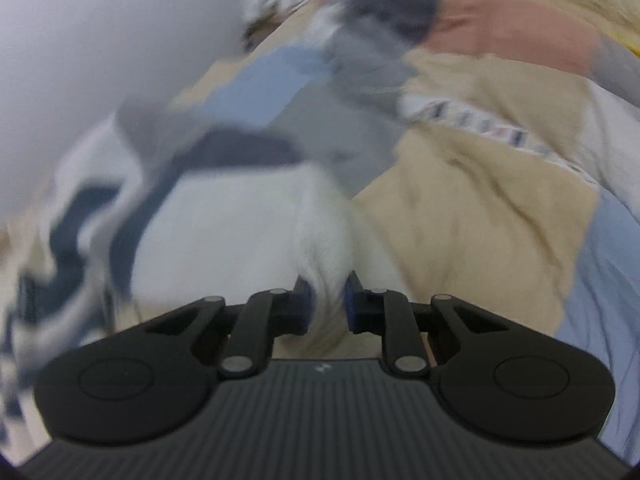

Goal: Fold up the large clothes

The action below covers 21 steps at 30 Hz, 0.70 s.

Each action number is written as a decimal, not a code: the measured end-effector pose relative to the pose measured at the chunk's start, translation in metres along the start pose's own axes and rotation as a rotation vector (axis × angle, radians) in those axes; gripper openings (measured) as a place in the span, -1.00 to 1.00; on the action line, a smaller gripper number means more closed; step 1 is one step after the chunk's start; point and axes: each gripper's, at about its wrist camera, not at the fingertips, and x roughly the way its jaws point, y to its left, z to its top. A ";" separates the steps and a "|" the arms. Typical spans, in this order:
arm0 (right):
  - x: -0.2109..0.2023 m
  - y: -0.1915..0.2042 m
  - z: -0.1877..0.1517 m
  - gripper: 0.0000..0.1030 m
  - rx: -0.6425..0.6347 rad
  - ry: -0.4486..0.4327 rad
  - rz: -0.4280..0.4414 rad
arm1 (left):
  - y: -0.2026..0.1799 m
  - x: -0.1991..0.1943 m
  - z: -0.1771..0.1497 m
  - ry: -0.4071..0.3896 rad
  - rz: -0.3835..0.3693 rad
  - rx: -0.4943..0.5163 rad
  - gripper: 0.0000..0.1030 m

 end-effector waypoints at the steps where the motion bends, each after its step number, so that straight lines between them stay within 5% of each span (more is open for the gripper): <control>1: -0.003 -0.013 0.005 -0.62 0.055 -0.011 0.016 | 0.000 0.002 0.000 0.000 -0.001 0.000 0.35; 5: -0.005 -0.056 0.024 -0.65 0.229 -0.001 0.059 | -0.002 0.007 0.000 0.004 0.006 0.029 0.37; 11: -0.024 -0.070 0.056 -0.67 0.312 -0.002 0.165 | -0.010 0.024 0.002 0.019 0.036 0.063 0.43; 21: -0.139 0.040 0.097 -0.67 0.057 -0.066 0.443 | -0.006 0.015 0.004 -0.026 0.013 0.046 0.45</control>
